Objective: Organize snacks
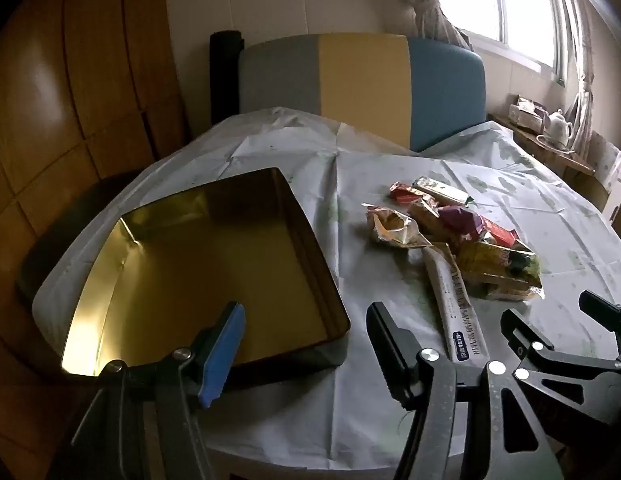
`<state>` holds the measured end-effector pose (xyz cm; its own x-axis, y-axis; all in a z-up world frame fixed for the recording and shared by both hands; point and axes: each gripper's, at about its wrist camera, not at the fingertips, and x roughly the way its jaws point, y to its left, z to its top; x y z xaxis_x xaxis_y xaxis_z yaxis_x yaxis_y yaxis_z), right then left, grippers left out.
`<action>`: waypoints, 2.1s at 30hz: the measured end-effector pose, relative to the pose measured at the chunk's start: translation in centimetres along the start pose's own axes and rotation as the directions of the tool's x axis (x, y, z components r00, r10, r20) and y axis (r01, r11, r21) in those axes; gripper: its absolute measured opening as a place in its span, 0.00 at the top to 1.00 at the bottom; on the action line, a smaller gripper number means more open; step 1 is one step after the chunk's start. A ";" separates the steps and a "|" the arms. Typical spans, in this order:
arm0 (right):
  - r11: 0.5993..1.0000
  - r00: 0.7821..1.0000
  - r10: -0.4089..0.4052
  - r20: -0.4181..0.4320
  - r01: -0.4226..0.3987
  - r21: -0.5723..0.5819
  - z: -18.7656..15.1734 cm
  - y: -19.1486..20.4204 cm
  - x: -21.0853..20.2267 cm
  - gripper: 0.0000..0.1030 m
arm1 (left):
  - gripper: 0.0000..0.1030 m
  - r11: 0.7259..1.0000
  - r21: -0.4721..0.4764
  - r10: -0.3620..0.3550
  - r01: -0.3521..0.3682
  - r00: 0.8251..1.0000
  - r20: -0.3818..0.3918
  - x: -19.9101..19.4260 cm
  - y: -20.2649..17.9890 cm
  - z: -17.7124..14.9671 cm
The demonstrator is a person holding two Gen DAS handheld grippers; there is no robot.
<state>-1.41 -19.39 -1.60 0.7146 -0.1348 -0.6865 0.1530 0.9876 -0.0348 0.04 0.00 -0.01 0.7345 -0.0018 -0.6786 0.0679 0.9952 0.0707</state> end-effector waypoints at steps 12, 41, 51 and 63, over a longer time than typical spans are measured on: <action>1.000 1.000 0.003 -0.018 -0.003 -0.005 -0.3 0.3 0.0 0.00 | 0.38 1.000 -0.004 -0.012 0.012 1.000 -0.001 0.1 0.1 0.0; 0.998 1.000 -0.014 0.004 0.014 0.066 0.1 -2.5 -0.2 0.00 | 0.38 0.998 0.056 -0.036 0.037 0.999 -0.010 -0.6 -1.6 -0.3; 0.997 1.000 -0.023 0.015 0.022 0.076 0.2 -3.2 -0.5 0.00 | 0.38 0.996 0.076 -0.046 0.047 0.999 -0.014 -0.7 -2.1 -0.4; 0.995 0.999 -0.030 0.025 0.028 0.093 0.2 -4.1 -0.5 0.00 | 0.38 0.993 0.105 -0.054 0.056 0.998 -0.019 -0.6 -2.9 -0.5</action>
<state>-2.27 -23.34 -0.95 0.7262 -0.1667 -0.6669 0.2360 0.9717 0.0142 -0.94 -2.85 -0.15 0.7169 -0.0542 -0.6950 0.1795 0.9777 0.1089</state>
